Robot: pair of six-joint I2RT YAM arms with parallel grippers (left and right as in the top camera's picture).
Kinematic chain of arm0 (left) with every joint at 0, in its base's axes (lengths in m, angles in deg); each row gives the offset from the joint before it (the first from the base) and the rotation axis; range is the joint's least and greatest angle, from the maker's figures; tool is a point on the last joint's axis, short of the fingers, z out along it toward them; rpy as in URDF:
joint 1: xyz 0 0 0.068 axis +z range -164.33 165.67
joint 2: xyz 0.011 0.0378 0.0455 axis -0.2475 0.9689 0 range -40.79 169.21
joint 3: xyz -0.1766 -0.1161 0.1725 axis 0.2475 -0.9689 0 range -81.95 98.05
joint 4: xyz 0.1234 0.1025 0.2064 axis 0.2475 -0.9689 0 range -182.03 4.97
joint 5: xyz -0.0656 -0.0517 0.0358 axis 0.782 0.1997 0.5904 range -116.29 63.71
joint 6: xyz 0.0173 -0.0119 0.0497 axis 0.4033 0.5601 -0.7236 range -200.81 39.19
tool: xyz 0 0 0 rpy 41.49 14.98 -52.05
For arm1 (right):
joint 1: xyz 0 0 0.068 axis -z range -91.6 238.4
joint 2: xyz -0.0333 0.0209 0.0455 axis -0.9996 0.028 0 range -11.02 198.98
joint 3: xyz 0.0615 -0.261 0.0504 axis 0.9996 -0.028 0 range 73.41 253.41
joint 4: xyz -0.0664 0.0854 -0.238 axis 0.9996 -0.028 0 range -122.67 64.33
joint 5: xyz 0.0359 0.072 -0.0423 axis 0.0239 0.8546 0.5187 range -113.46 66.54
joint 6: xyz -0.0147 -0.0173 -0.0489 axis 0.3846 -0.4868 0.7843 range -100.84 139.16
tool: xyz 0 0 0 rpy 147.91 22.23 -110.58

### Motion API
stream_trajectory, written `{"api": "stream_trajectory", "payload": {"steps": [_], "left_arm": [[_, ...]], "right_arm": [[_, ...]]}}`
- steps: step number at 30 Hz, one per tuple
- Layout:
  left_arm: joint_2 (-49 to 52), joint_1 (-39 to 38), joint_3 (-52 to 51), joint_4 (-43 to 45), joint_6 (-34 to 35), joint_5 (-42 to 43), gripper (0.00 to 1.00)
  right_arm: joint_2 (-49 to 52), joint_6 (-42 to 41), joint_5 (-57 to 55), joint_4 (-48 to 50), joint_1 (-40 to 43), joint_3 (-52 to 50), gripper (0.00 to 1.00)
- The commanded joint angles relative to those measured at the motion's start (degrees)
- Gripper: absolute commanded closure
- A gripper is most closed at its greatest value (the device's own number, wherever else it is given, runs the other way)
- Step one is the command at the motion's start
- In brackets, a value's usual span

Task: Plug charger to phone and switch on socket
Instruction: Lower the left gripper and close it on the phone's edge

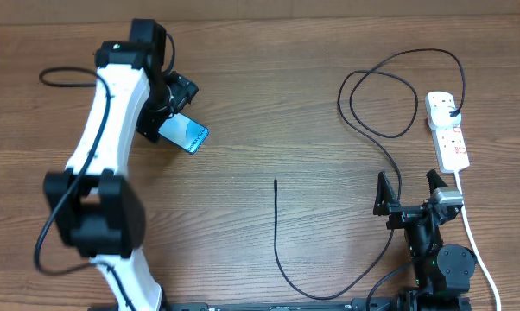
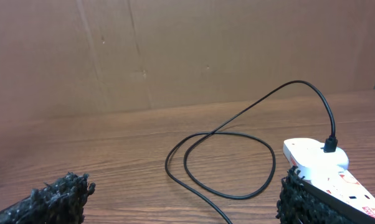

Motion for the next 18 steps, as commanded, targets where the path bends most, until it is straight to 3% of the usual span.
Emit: {"api": "stream_trajectory", "payload": {"steps": [1,13,18], "left_arm": [[5.01,-0.31,5.07,-2.19,4.15,-0.57,0.0],[12.7,1.44,10.69,-6.16,5.88,-0.96,0.0],[14.49,2.08,10.67,-4.44,2.32,-1.11,0.0]], "right_arm": [[-0.61,0.22,0.11,0.31,-0.48,-0.61,0.0],[-0.61,0.22,0.11,0.31,-0.48,-0.61,0.0],[-0.61,0.22,0.11,0.31,-0.48,-0.61,0.0]]}}
